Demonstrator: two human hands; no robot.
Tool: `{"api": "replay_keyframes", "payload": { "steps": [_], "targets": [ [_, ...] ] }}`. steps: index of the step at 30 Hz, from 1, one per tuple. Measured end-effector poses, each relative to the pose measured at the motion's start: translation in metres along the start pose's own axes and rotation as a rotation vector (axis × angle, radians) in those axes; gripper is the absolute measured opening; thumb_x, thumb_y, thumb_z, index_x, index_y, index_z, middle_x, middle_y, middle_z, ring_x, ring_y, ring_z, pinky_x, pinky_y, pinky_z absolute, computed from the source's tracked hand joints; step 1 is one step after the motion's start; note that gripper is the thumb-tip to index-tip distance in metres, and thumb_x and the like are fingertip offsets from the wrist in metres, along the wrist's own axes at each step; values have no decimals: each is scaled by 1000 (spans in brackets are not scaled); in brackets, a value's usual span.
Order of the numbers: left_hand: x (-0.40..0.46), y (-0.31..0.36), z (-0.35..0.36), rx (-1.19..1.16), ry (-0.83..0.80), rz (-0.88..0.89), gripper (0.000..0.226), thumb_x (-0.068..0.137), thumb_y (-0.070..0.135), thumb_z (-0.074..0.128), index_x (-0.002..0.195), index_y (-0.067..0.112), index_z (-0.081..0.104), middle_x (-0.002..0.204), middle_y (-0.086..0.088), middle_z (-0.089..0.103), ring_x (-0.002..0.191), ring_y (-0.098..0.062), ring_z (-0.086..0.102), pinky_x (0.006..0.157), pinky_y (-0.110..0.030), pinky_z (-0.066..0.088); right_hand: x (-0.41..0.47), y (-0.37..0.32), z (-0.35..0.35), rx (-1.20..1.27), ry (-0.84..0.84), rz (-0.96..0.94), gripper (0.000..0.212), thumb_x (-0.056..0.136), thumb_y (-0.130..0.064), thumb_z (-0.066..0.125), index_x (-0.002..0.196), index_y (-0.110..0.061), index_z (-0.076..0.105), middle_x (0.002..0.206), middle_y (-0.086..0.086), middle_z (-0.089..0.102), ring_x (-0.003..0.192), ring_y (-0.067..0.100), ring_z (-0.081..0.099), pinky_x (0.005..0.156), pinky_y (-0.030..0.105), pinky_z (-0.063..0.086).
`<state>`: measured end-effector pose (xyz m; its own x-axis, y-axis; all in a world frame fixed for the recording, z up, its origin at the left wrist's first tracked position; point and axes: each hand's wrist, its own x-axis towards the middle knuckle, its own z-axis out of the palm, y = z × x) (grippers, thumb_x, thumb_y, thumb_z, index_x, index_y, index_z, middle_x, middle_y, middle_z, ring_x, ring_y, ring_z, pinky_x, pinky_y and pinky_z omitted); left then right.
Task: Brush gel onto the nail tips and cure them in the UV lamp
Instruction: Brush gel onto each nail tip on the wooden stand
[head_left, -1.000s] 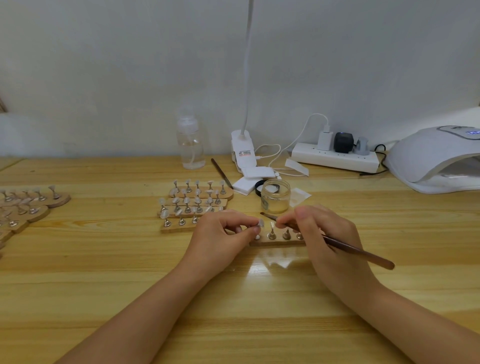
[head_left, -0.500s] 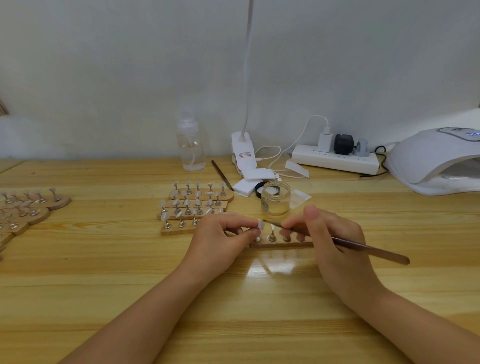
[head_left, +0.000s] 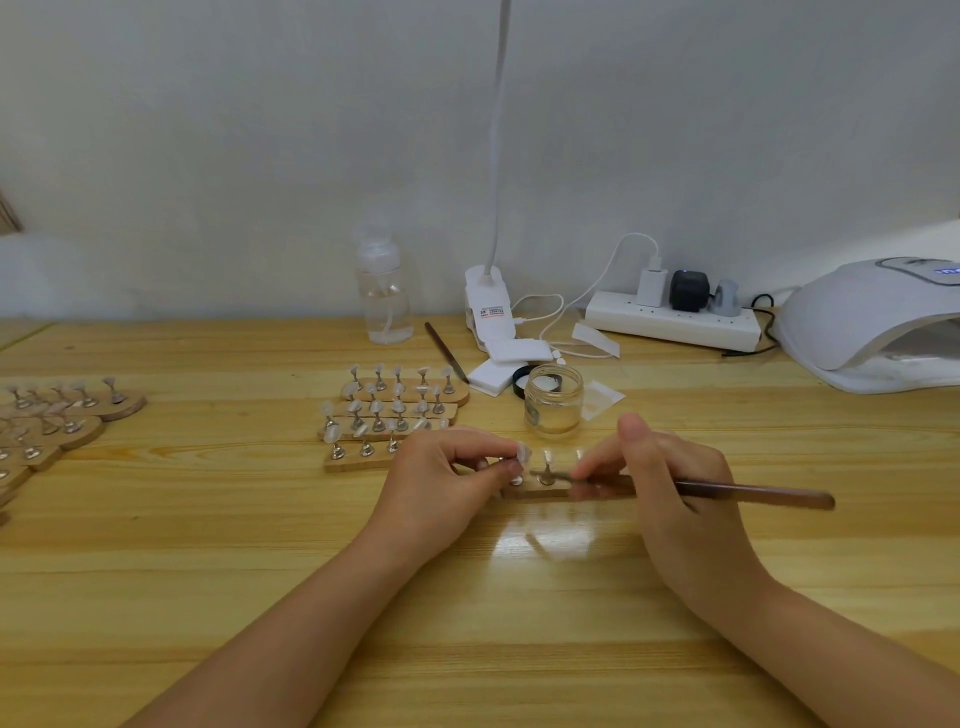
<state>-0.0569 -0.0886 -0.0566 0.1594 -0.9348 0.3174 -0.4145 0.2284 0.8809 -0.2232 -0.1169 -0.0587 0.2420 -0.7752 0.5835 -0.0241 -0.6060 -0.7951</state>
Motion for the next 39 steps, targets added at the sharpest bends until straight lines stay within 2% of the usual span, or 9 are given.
{"api": "replay_keyframes", "payload": {
  "steps": [3,7,11,16,21,24,28,32,39],
  "targets": [
    [0,0,0,7,2,1,29,73,6,73,70,35,71,66,20,67,62,-1,55,59,-7,41,2,0,0,-58,-23,1,41,86,-45,38,74,-21,69,74,-4,70,68,6,64,66,18,49],
    [0,0,1,6,4,-2,26,73,6,73,73,32,72,68,21,68,62,-1,56,59,-8,42,0,-2,1,15,-21,31,44,85,-45,38,62,-23,68,60,1,68,57,6,63,67,23,48],
    [0,1,1,-8,4,3,31,73,7,74,69,37,70,68,21,68,58,5,55,59,-7,42,2,-3,-1,-73,-31,0,37,85,-44,40,72,-24,68,72,-8,69,67,5,63,64,17,48],
    [0,1,1,-27,3,3,31,72,7,74,68,37,70,67,19,69,57,6,56,57,-6,42,-1,-4,0,-9,-9,16,36,82,-43,49,62,-20,69,57,0,67,49,5,59,58,19,47],
    [0,2,1,-28,0,-4,38,72,7,74,62,43,69,66,19,69,59,3,59,57,-7,43,2,-5,0,-73,-19,11,24,84,-39,53,70,-27,68,68,-6,69,57,5,62,58,19,50],
    [-1,3,0,-34,-1,-23,34,73,7,73,65,40,70,68,17,70,63,-2,63,60,-10,47,0,-4,0,16,-16,37,38,82,-44,49,62,-19,68,59,3,67,49,5,59,58,16,47],
    [-1,3,0,-29,1,-19,33,72,7,74,66,40,70,69,17,70,65,-6,63,63,-11,48,1,-2,-1,-41,-12,15,31,83,-44,46,71,-26,68,69,-6,70,59,8,63,62,19,50],
    [0,3,0,-9,-3,6,29,70,5,75,68,33,71,68,20,68,58,2,54,58,-7,42,0,-2,1,47,-10,33,41,83,-44,46,60,-19,68,55,4,66,50,8,61,57,15,47],
    [-1,1,0,-31,55,-52,22,68,10,77,63,31,71,72,9,69,55,5,53,56,-10,44,2,-2,-1,-86,-7,24,38,84,-48,38,77,-26,67,78,-12,69,69,6,64,67,24,51]
  ]
}}
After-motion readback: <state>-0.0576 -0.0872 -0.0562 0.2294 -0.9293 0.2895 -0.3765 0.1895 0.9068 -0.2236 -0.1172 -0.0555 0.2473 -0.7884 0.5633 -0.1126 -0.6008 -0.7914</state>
